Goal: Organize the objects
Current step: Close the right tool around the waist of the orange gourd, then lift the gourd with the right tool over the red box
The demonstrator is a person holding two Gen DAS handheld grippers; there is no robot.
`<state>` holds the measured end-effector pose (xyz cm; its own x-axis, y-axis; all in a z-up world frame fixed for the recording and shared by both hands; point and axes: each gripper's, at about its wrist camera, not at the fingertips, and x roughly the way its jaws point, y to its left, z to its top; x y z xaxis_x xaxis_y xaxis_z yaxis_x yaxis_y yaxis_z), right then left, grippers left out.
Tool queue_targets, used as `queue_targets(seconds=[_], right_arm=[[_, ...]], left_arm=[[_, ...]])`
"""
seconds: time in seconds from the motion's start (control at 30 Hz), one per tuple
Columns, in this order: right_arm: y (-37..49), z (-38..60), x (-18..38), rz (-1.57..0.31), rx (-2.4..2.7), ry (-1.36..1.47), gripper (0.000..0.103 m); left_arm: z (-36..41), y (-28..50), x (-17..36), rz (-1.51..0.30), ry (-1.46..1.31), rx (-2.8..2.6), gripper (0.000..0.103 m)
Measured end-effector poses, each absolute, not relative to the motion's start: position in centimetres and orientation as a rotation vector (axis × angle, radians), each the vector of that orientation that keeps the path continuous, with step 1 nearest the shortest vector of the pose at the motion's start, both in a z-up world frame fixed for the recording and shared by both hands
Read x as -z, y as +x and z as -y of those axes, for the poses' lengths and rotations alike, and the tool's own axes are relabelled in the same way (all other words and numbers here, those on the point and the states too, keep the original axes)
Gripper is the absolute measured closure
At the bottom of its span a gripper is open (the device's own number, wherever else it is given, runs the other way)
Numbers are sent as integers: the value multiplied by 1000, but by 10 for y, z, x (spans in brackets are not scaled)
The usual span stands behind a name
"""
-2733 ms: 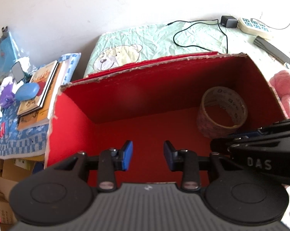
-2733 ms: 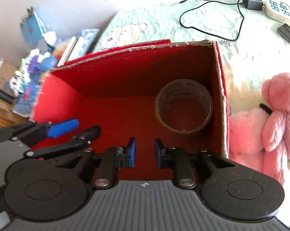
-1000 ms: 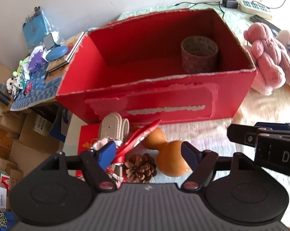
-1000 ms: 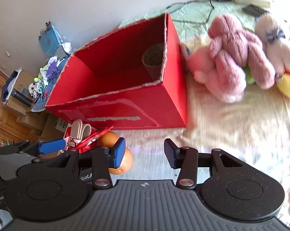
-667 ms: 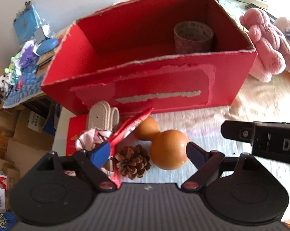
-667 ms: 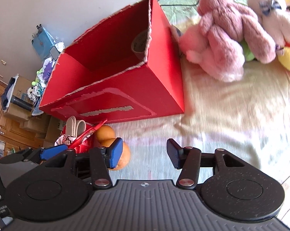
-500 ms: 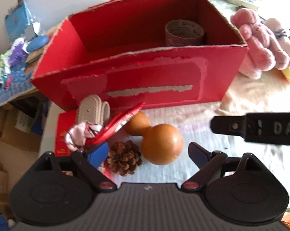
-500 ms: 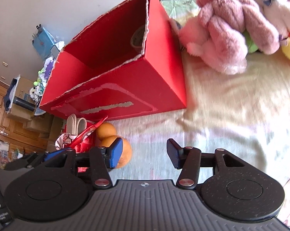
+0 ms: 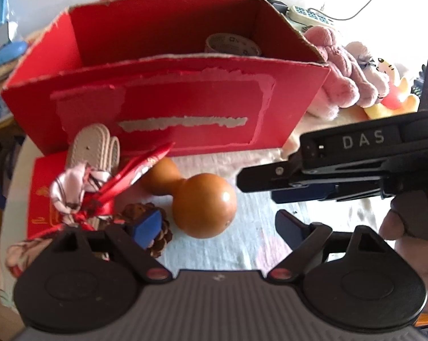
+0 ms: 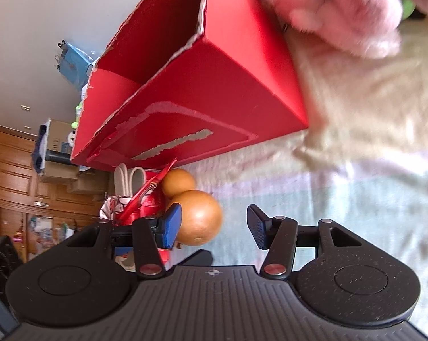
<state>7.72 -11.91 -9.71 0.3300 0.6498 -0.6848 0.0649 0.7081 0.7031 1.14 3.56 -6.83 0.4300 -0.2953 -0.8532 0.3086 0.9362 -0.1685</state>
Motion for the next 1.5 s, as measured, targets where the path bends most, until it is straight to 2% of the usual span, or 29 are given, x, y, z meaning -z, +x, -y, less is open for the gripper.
queue_targets(seconds=[0.27,0.7,1.13,1.33,1.43,1.5], right_arm=[[94,114,94,-1160,-468,728,48],[104,96,105,-1234,-556,634,54],[69,144,104,-1329,-523,707,55],[66,147,108,-1300,-484,688,54],[68,145,114,-1308,-484,700,57],[67,143,116,-1317,-495,712,69]], left_arm=[[-48,18,70,-1080,-128,467,15],[-47,33,73,-1084,-124,503,10],[-16,26,76,-1138,-128,697,9],[-7,30,97,-1224,-112,721,9],[1,32,98,-1222,-98,707,14],[5,34,100,-1221,-91,709,19]])
